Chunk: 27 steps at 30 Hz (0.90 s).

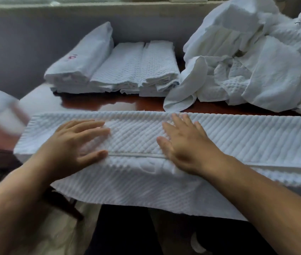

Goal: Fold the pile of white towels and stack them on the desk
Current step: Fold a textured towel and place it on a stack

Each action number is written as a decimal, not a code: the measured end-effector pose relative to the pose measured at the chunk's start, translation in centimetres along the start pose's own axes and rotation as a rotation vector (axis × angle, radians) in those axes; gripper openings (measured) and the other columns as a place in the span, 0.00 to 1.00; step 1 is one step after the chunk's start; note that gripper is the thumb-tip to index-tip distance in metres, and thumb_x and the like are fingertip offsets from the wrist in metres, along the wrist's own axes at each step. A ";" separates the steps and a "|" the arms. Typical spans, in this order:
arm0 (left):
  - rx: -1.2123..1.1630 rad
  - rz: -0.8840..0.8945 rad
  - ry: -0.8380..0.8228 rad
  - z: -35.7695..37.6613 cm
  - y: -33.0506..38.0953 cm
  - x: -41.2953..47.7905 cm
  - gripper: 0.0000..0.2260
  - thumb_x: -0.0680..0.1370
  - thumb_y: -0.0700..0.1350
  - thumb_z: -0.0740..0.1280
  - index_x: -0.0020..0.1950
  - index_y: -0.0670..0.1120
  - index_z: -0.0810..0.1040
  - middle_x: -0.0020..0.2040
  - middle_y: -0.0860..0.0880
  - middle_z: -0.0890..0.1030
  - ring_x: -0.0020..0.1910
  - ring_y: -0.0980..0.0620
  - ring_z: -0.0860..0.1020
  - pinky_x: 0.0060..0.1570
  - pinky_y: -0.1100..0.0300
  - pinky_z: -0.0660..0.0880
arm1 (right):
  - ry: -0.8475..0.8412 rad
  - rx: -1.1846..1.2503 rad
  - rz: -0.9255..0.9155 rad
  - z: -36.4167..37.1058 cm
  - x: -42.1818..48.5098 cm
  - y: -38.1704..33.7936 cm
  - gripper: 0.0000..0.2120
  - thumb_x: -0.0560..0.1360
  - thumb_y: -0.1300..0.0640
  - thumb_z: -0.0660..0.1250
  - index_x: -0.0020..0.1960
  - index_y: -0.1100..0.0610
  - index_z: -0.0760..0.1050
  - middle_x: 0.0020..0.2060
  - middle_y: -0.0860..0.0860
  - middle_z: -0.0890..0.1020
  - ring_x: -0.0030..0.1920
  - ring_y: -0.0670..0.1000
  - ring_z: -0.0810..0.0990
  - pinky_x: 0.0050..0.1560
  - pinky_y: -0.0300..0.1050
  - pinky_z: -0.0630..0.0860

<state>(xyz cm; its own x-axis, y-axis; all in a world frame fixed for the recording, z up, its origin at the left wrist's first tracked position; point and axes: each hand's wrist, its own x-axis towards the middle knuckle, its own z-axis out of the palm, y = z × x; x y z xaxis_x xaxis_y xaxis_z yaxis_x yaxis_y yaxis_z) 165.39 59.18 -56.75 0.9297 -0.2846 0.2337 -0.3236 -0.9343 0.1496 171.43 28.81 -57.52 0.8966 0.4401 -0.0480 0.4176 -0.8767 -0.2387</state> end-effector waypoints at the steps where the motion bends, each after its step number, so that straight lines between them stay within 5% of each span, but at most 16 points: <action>1: 0.012 -0.015 0.003 -0.3 -0.9 -0.6 0.32 0.77 0.72 0.54 0.69 0.54 0.78 0.70 0.53 0.77 0.69 0.48 0.74 0.68 0.44 0.69 | -0.014 -0.009 -0.034 0.2 0.4 -0.8 0.33 0.82 0.36 0.44 0.82 0.50 0.51 0.82 0.54 0.44 0.81 0.58 0.38 0.79 0.60 0.39; 6: 0.015 -0.238 0.049 -0.2 -3.5 -3.0 0.30 0.79 0.66 0.50 0.74 0.54 0.74 0.75 0.51 0.71 0.76 0.49 0.67 0.75 0.47 0.59 | -0.049 -0.030 -0.146 1.2 2.3 -4.5 0.33 0.81 0.34 0.44 0.82 0.47 0.49 0.82 0.55 0.44 0.81 0.59 0.39 0.79 0.62 0.39; 11: 0.025 -0.662 -0.009 0.2 -4.6 -1.3 0.25 0.84 0.58 0.51 0.81 0.55 0.60 0.83 0.49 0.54 0.81 0.48 0.51 0.78 0.47 0.49 | -0.066 -0.051 -0.190 1.6 3.4 -7.0 0.34 0.81 0.33 0.43 0.82 0.46 0.46 0.82 0.56 0.44 0.81 0.62 0.38 0.79 0.62 0.39; 15: 0.073 -0.732 -0.147 -0.3 -5.0 0.4 0.26 0.84 0.54 0.52 0.82 0.52 0.56 0.83 0.45 0.53 0.81 0.43 0.53 0.78 0.45 0.52 | 0.016 -0.080 -0.092 1.3 2.9 -6.3 0.32 0.81 0.34 0.43 0.82 0.44 0.50 0.83 0.54 0.48 0.81 0.62 0.43 0.79 0.62 0.45; 19: 0.132 -0.711 -0.099 -0.2 -4.3 2.1 0.26 0.80 0.56 0.47 0.69 0.44 0.72 0.72 0.39 0.71 0.71 0.39 0.67 0.71 0.43 0.62 | 0.001 -0.113 0.154 0.9 2.7 -5.0 0.39 0.78 0.29 0.40 0.83 0.48 0.45 0.82 0.56 0.43 0.81 0.64 0.40 0.79 0.64 0.42; 22: 0.134 -0.735 -0.150 1.1 -4.0 2.7 0.39 0.78 0.68 0.44 0.80 0.43 0.59 0.80 0.38 0.58 0.80 0.42 0.55 0.77 0.43 0.52 | -0.017 -0.084 0.176 1.0 2.7 -4.7 0.41 0.77 0.28 0.39 0.83 0.49 0.41 0.82 0.55 0.39 0.80 0.62 0.37 0.79 0.63 0.38; 27: 0.147 -0.716 -0.147 1.6 -5.6 3.5 0.42 0.77 0.72 0.44 0.83 0.45 0.50 0.83 0.41 0.49 0.82 0.45 0.47 0.79 0.43 0.47 | -0.001 -0.063 0.160 1.3 3.8 -4.5 0.42 0.75 0.28 0.37 0.83 0.50 0.40 0.82 0.56 0.38 0.80 0.63 0.35 0.78 0.61 0.35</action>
<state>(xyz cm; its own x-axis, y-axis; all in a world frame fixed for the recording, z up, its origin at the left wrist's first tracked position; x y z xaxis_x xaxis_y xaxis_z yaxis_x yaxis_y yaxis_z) 170.77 63.05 -58.32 0.9216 0.3882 -0.0047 0.3871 -0.9181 0.0850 172.80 34.66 -57.93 0.9523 0.2939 -0.0816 0.2777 -0.9461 -0.1664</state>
